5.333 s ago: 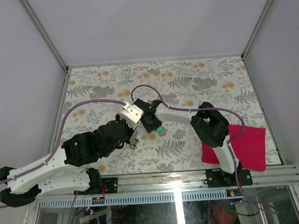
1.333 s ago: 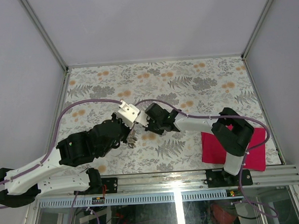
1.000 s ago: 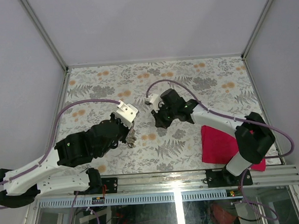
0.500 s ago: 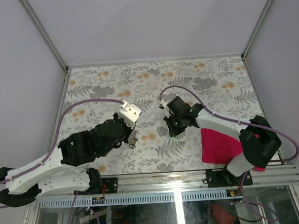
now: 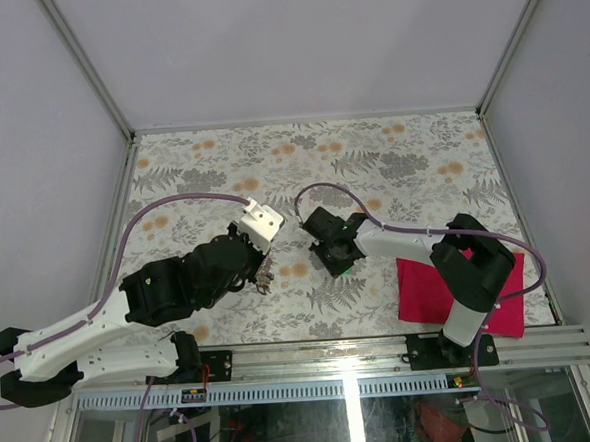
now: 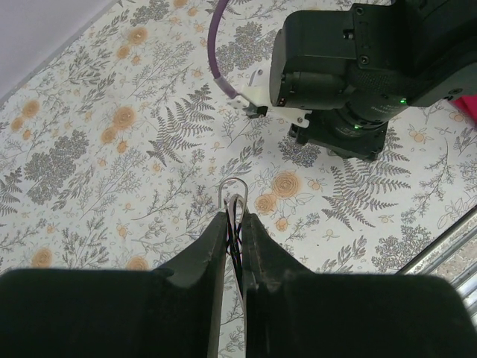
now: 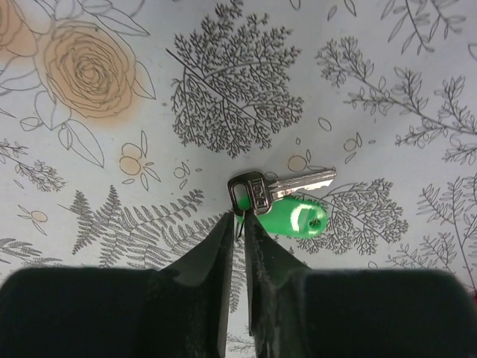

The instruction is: Put the keys on the keyring

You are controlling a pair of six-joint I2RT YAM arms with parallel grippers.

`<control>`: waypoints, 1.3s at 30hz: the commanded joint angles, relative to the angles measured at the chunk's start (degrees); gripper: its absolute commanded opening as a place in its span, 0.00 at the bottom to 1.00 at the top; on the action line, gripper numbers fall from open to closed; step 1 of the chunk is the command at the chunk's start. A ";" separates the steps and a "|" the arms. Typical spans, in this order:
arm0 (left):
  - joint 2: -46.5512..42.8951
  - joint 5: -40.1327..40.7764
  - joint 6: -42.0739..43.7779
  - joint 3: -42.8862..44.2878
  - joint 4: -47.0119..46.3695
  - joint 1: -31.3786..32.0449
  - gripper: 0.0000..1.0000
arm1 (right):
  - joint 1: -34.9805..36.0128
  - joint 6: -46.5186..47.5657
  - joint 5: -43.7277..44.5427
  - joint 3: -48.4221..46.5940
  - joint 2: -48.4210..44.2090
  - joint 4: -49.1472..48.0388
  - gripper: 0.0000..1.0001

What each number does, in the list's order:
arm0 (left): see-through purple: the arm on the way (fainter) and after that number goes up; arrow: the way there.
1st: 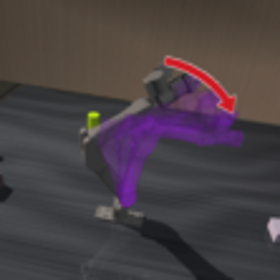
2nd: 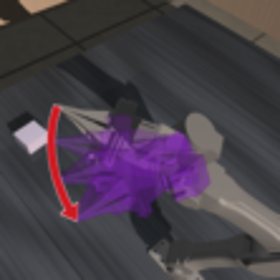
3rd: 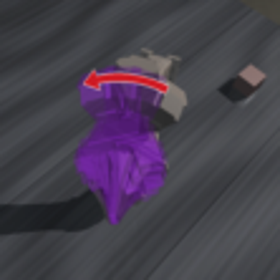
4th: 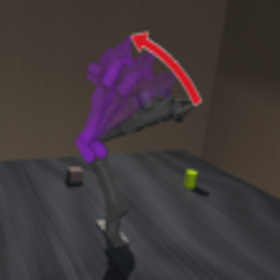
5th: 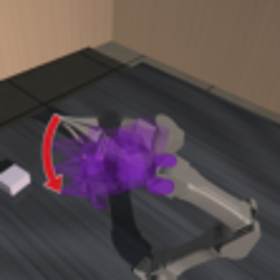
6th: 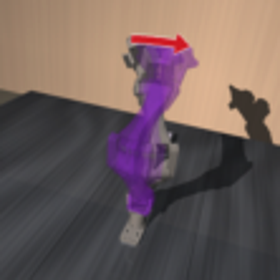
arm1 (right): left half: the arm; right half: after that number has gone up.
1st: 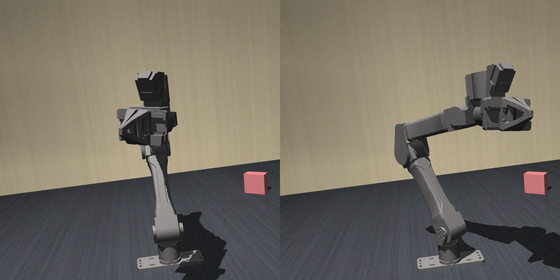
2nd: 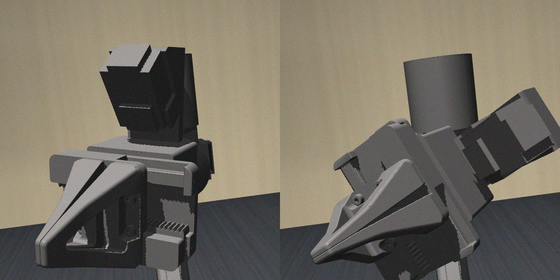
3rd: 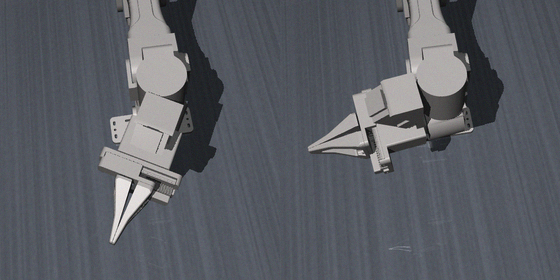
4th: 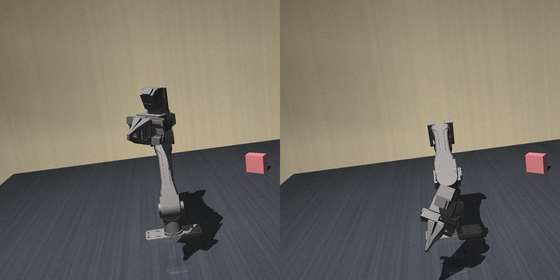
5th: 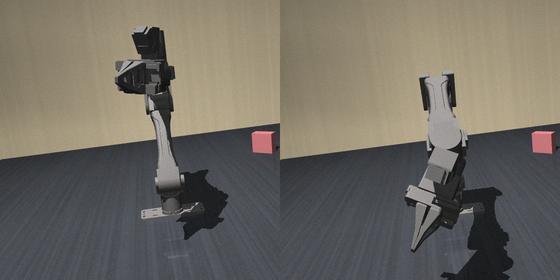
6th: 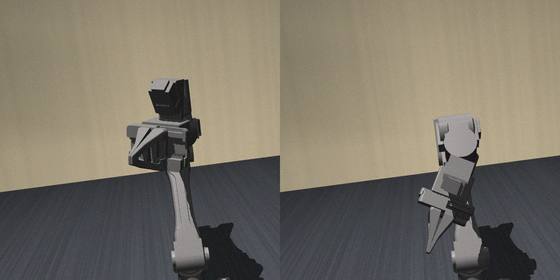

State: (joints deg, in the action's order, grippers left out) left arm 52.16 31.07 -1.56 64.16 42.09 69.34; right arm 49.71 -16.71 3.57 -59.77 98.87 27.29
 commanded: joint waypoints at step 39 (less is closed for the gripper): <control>-0.90 0.30 -1.25 0.23 -3.69 0.09 0.00 | 8.35 -4.85 13.76 -8.75 5.18 6.78 0.31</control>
State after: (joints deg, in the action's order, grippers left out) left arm 52.23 31.03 -1.98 64.14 42.11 69.34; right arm 57.01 -20.38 13.21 -65.84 102.00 31.59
